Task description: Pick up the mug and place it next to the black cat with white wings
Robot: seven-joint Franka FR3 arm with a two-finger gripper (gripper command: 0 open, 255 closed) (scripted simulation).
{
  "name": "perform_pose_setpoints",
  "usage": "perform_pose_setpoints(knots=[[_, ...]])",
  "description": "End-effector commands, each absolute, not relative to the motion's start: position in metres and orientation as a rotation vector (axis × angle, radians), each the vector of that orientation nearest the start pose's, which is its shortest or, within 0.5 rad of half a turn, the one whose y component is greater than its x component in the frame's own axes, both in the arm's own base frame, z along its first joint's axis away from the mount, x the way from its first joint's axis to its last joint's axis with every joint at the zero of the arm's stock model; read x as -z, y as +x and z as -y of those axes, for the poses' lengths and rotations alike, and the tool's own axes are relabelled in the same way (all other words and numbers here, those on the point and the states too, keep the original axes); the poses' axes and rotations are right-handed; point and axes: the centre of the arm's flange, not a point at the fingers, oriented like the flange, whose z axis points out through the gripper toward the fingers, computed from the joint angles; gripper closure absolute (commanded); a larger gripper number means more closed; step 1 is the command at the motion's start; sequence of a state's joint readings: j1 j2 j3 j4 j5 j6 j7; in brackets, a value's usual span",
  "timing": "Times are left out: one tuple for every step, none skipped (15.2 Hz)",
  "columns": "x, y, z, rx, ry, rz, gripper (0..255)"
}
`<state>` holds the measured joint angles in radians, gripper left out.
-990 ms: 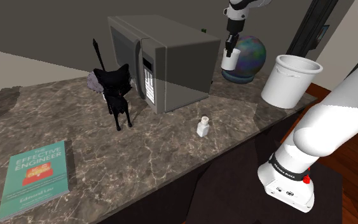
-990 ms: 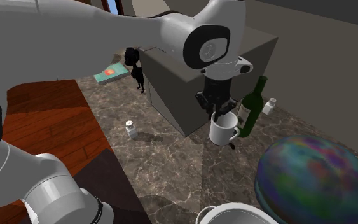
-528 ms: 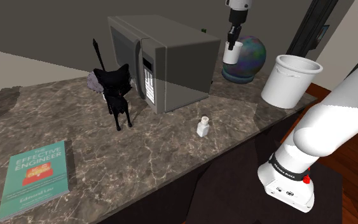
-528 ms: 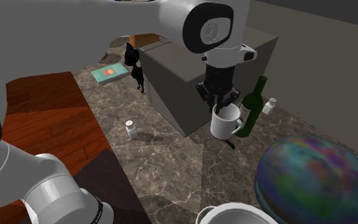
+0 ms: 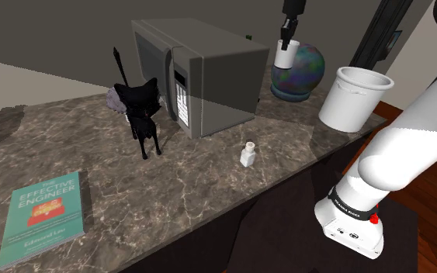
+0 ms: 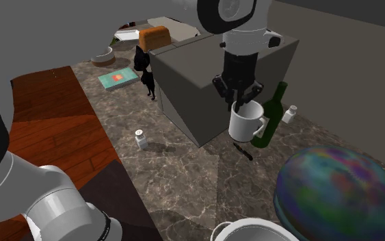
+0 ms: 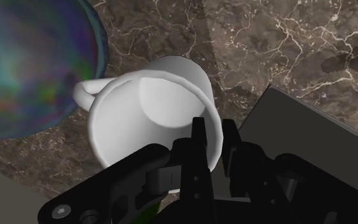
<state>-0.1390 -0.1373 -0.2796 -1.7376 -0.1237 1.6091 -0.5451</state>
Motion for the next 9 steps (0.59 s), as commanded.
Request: perform_pose_setpoints(knots=[[-0.630, 0.461, 0.229, -0.059, -3.212, 0.214, 255], [-0.636, 0.461, 0.229, -0.059, -3.212, 0.214, 255], [-0.641, 0.461, 0.229, -0.059, -3.212, 0.214, 255], [-0.646, 0.461, 0.229, -0.059, -3.212, 0.214, 255], [-0.652, 0.461, 0.229, -0.059, -3.212, 0.214, 255], [-0.657, 0.461, 0.229, -0.059, -3.212, 0.214, 255], [-0.662, 0.461, 0.229, -0.059, -3.212, 0.214, 255], [-0.667, 0.461, 0.229, -0.059, -3.212, 0.214, 255], [-0.673, 0.461, 0.229, -0.059, -3.212, 0.214, 255]])
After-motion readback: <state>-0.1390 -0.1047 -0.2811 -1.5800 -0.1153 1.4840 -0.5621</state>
